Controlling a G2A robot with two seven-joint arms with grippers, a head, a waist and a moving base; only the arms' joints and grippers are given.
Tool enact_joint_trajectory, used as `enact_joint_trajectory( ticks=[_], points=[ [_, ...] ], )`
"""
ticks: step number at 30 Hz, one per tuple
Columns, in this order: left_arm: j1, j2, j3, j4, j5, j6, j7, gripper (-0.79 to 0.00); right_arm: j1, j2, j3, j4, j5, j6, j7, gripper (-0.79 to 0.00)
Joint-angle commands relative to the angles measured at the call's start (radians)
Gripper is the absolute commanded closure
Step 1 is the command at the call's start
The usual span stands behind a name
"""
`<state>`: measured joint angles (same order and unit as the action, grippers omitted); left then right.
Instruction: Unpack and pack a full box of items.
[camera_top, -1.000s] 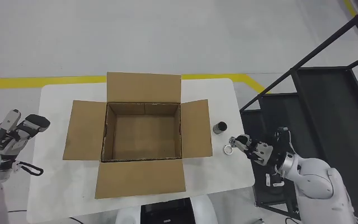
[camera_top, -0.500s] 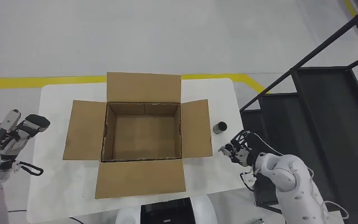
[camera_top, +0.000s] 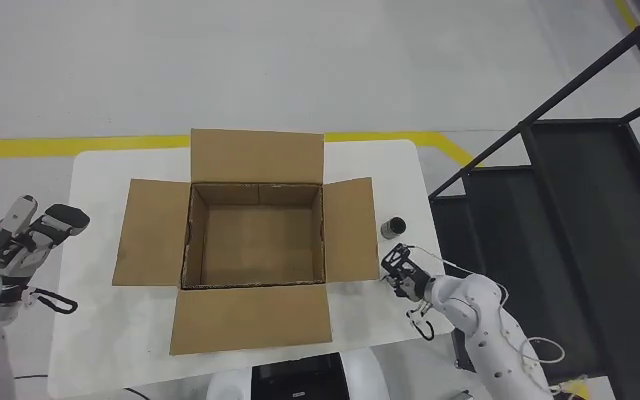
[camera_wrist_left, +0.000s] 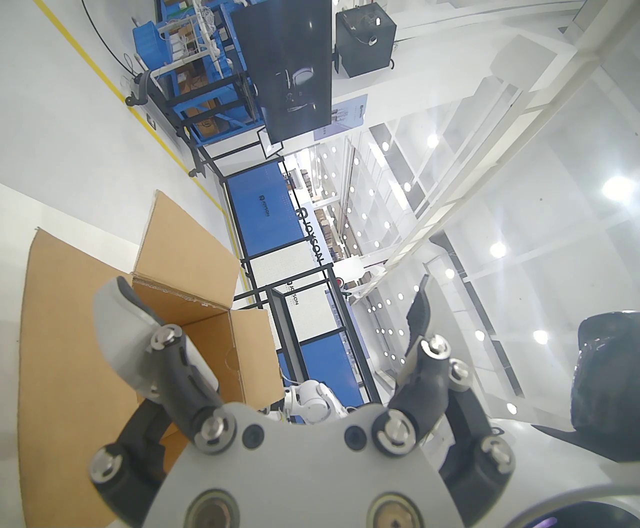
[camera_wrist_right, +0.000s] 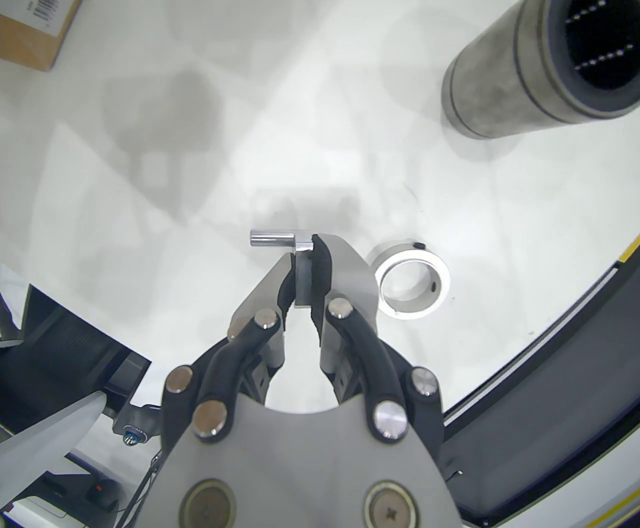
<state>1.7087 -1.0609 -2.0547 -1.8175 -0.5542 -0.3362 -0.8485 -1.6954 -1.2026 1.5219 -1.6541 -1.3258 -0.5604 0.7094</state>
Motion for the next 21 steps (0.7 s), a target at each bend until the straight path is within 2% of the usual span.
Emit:
enact_joint_trajectory(
  ticks=[1, 5, 6, 7, 8, 15, 21],
  points=[
    [0.000, 0.000, 0.000, 0.000, 0.000, 0.000, 0.000, -0.785, 0.008, 0.000, -0.020, 0.015, -0.019, 0.005, -0.003, 0.000],
    [0.000, 0.000, 0.000, 0.000, 0.000, 0.000, 0.000, -0.785, 0.026, 0.000, -0.040, 0.046, -0.014, 0.020, -0.015, 0.000],
    [0.000, 0.000, 0.000, 0.000, 0.000, 0.000, 0.000, -0.785, 0.029, 0.001, -0.042, 0.050, -0.013, 0.018, -0.013, -0.194],
    [0.000, 0.000, 0.000, 0.000, 0.000, 0.000, 0.000, -0.785, 0.031, 0.002, -0.043, 0.052, -0.010, 0.014, -0.011, -0.767],
    [0.000, 0.000, 0.000, 0.000, 0.000, 0.000, 0.000, -0.785, 0.032, 0.003, -0.041, 0.050, 0.000, 0.007, -0.009, -0.785],
    [0.000, 0.000, 0.000, 0.000, 0.000, 0.000, 0.000, -0.785, -0.028, 0.021, 0.043, -0.072, 0.087, -0.060, 0.004, -0.785],
    [0.000, 0.000, 0.000, 0.000, 0.000, 0.000, 0.000, -0.785, -0.109, 0.038, 0.156, -0.189, 0.277, -0.158, -0.018, -0.785]
  ],
)
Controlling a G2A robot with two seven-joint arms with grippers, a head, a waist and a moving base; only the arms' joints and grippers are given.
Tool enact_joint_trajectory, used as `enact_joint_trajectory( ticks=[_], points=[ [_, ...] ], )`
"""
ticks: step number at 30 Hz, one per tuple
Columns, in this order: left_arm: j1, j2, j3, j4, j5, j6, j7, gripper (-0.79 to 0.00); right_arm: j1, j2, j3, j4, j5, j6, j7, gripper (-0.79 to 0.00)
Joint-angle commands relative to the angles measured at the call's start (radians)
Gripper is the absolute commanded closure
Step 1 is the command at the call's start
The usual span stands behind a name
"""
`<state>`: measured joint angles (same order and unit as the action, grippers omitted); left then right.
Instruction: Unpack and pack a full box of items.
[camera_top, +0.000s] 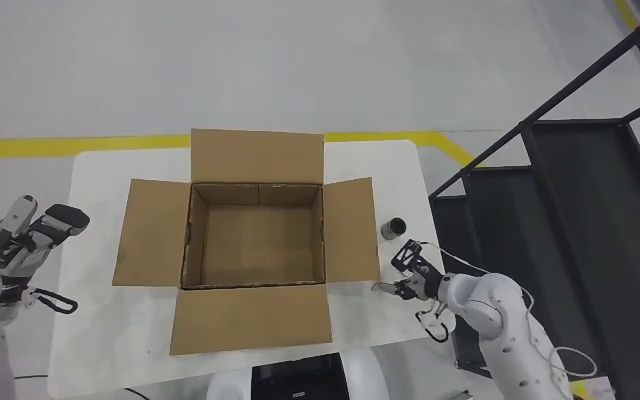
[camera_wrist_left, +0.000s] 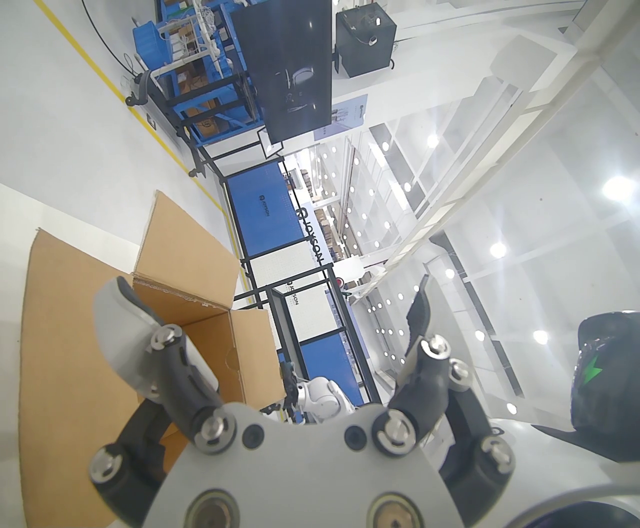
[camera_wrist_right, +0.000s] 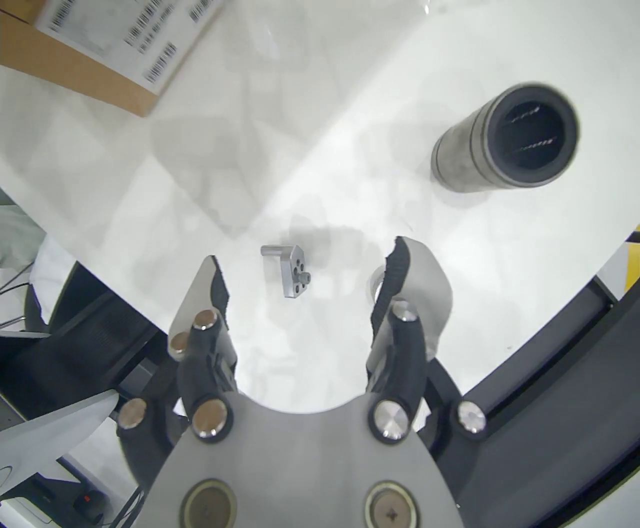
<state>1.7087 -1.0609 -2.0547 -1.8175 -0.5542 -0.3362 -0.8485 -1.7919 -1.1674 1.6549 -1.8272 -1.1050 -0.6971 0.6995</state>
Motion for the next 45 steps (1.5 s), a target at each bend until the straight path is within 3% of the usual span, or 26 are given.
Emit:
enact_joint_trajectory(
  ticks=[1, 9, 13, 45],
  points=[
    [0.000, 0.000, 0.000, 0.000, 0.000, 0.000, 0.000, -0.785, -0.026, 0.005, 0.042, -0.028, 0.113, -0.051, -0.018, -0.785],
    [0.000, 0.000, 0.000, 0.000, 0.000, 0.000, 0.000, -0.785, -0.113, 0.038, 0.174, -0.099, 0.469, -0.313, -0.032, -0.785],
    [0.000, 0.000, 0.000, 0.000, 0.000, 0.000, 0.000, -0.785, -0.142, 0.053, 0.188, -0.129, 0.540, -0.315, -0.047, -0.785],
    [0.000, 0.000, 0.000, 0.000, 0.000, 0.000, 0.000, -0.785, -0.142, 0.053, 0.188, -0.129, 0.540, -0.315, -0.047, -0.785]
  ],
)
